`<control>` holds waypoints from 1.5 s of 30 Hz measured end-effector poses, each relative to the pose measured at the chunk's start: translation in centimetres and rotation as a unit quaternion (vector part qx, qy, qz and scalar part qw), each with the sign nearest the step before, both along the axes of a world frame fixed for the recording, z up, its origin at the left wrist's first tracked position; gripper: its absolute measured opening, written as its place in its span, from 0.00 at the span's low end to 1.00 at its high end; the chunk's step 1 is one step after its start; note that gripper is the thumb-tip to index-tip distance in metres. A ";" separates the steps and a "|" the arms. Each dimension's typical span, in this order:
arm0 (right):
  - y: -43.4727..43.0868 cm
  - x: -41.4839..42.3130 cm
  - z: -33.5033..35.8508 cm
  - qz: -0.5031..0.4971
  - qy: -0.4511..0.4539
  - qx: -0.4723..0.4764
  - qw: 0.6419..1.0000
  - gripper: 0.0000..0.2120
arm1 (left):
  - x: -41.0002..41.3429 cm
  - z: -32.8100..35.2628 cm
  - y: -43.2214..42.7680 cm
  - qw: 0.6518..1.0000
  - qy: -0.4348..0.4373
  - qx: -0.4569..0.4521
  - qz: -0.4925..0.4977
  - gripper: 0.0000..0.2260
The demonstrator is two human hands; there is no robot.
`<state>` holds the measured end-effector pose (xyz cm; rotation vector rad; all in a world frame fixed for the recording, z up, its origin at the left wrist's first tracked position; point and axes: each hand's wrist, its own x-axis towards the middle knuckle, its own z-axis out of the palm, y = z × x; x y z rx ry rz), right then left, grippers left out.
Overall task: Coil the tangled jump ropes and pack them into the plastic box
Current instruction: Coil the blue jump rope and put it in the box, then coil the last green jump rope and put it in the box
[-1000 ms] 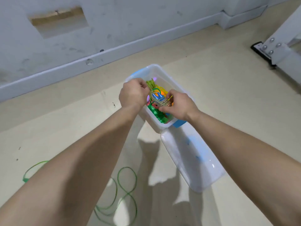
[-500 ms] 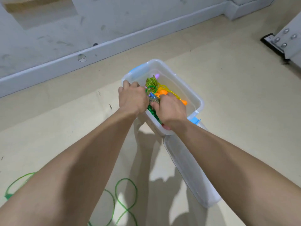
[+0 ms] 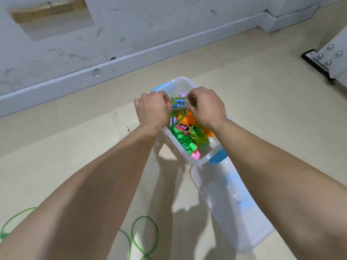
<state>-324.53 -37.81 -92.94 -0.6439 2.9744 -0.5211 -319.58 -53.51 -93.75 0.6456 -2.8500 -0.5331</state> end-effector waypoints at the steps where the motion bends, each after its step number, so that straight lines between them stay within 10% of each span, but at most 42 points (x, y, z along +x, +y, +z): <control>1: -0.4 -0.5 -0.2 0.009 0.004 0.013 1.000 0.14 | 0.0 -0.2 0.0 0.999 -0.011 -0.040 -0.003 0.08; 13: -2.8 -1.0 -0.8 -0.003 -0.061 0.081 0.995 0.17 | 1.4 -1.5 -0.7 0.960 -0.156 -0.209 -0.104 0.07; 31: -9.9 18.5 11.7 0.229 -0.179 0.182 0.939 0.14 | 25.5 8.4 -6.3 0.965 -0.259 0.036 -0.022 0.13; 45: -7.4 36.2 -5.6 0.145 -0.322 0.210 0.912 0.18 | 48.1 -2.3 -5.4 0.898 -0.364 0.227 0.094 0.18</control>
